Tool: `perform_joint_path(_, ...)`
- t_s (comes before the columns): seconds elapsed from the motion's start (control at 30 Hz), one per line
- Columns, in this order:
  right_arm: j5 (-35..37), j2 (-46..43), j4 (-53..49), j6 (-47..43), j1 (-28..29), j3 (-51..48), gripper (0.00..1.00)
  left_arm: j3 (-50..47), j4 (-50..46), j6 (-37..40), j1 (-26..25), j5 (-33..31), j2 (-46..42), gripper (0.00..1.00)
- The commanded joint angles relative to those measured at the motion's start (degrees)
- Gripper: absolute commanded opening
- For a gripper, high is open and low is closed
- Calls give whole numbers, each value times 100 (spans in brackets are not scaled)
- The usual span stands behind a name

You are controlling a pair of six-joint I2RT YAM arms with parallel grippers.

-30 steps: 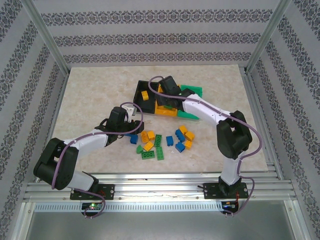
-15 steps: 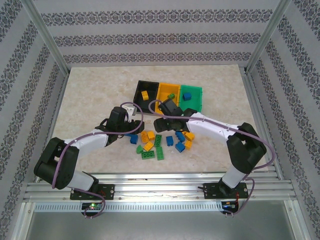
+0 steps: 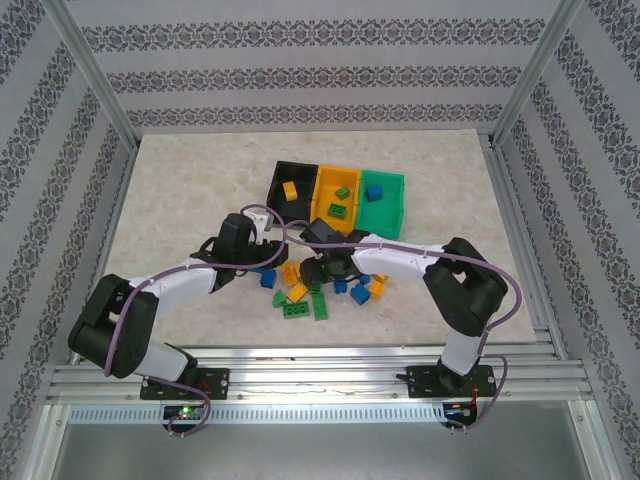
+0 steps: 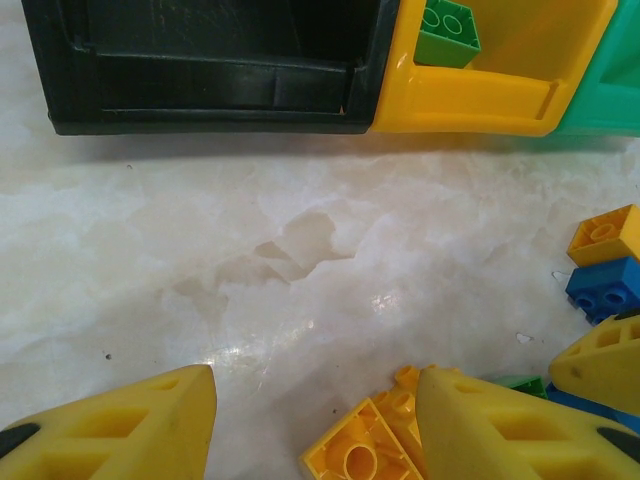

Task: Sort the legos into containers by color
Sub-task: Pick up the lego from the bottom-center of the table, then place the lego in the container.

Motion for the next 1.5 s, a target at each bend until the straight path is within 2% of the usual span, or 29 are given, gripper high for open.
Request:
perform_joint_path(0.0,-113,202,-210,184,114,142,59,-61,199,46,27,14,-31,55)
perform_joint_path(0.2,251,619,-653,264,295,454,59,-34,191,40,28,48,13,55)
perform_joint_path(0.4,518,589,-816,187,280,470,44,-47,194,45,28,26,9,55)
perform_joint_path(0.57,514,280,-710,131,173,444,38,-42,199,38,28,40,33,55)
perform_joint_path(0.9,500,-765,-151,-220,-710,796,38,-35,151,37,29,-51,18,55)
perform_joint_path(1.2,196,-230,493,-555,-1772,1635,37,-63,68,45,61,-292,-49,55)
perform_joint_path(1.37,78,528,305,-724,-2068,2426,40,-95,49,12,124,-372,-69,55)
perform_joint_path(1.47,-59,960,117,-734,-2163,2871,60,-108,76,-7,150,-347,-63,55)
